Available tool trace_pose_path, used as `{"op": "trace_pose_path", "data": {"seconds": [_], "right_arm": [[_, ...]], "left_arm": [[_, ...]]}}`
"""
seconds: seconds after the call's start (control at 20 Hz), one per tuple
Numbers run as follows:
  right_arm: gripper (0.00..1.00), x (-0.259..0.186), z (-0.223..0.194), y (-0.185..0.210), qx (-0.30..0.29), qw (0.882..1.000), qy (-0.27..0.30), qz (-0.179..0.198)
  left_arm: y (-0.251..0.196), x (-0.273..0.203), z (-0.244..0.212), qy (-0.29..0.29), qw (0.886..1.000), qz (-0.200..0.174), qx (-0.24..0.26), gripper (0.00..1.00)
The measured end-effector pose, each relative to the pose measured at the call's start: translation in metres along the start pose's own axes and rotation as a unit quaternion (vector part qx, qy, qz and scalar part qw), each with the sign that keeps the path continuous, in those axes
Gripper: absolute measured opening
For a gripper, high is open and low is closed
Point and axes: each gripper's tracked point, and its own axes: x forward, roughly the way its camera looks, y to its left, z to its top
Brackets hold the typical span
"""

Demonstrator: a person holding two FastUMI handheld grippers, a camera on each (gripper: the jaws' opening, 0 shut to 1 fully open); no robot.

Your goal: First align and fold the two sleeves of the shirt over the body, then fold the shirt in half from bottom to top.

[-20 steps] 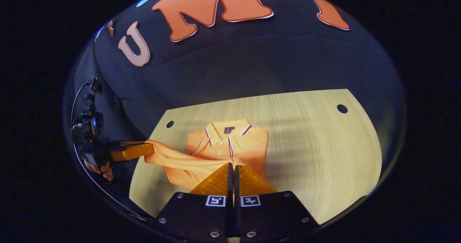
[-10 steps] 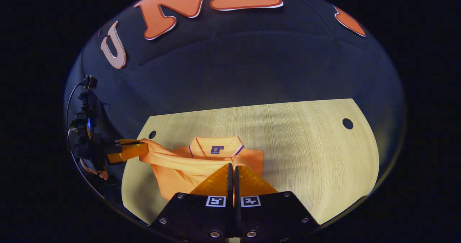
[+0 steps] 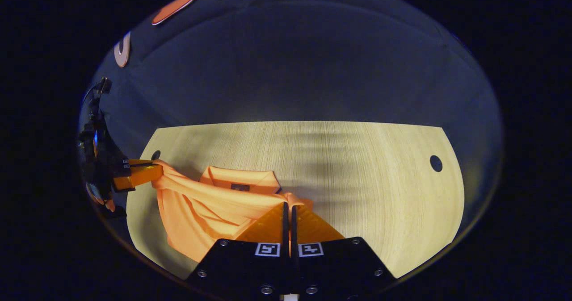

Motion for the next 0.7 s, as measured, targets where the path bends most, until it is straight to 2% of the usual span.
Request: {"op": "trace_pose_path", "data": {"seconds": [0.15, 0.2, 0.25, 0.3, 0.35, 0.4, 0.45, 0.5, 0.7], "right_arm": [[0.03, -0.007, 0.008, -0.004, 0.016, 1.000, -0.012, -0.001], [0.06, -0.011, 0.011, -0.009, 0.022, 1.000, -0.014, -0.005], [0.26, -0.015, 0.015, -0.016, 0.023, 0.999, -0.018, -0.014], [0.42, -0.019, 0.020, -0.024, 0.019, 0.999, -0.024, -0.023], [0.58, -0.021, 0.024, -0.031, 0.014, 0.999, -0.033, -0.037], [0.67, -0.029, 0.032, -0.038, 0.009, 0.998, -0.048, -0.048], [0.87, -0.042, 0.035, -0.037, 0.008, 0.997, -0.062, -0.052], [0.88, -0.049, 0.037, -0.033, 0.011, 0.996, -0.079, -0.048], [0.97, -0.096, 0.049, -0.026, -0.012, 0.988, -0.146, -0.055]], "left_arm": [[0.003, 0.007, 0.011, -0.014, 1.000, 0.025, 0.010, 0.02], [0.004, 0.004, 0.015, -0.020, 0.999, 0.031, 0.010, 0.12], [0.007, 0.000, 0.018, -0.026, 0.999, 0.040, 0.008, 0.24], [0.006, -0.007, 0.022, -0.031, 0.999, 0.038, 0.004, 0.43], [0.005, -0.015, 0.021, -0.034, 0.999, 0.036, 0.001, 0.57], [0.010, -0.024, 0.023, -0.043, 0.998, 0.047, 0.000, 0.71], [0.015, -0.029, 0.027, -0.055, 0.997, 0.056, 0.000, 0.86], [0.019, -0.037, 0.030, -0.070, 0.995, 0.066, -0.002, 1.00], [0.020, -0.090, 0.047, -0.131, 0.988, 0.086, -0.019, 1.00]]}}
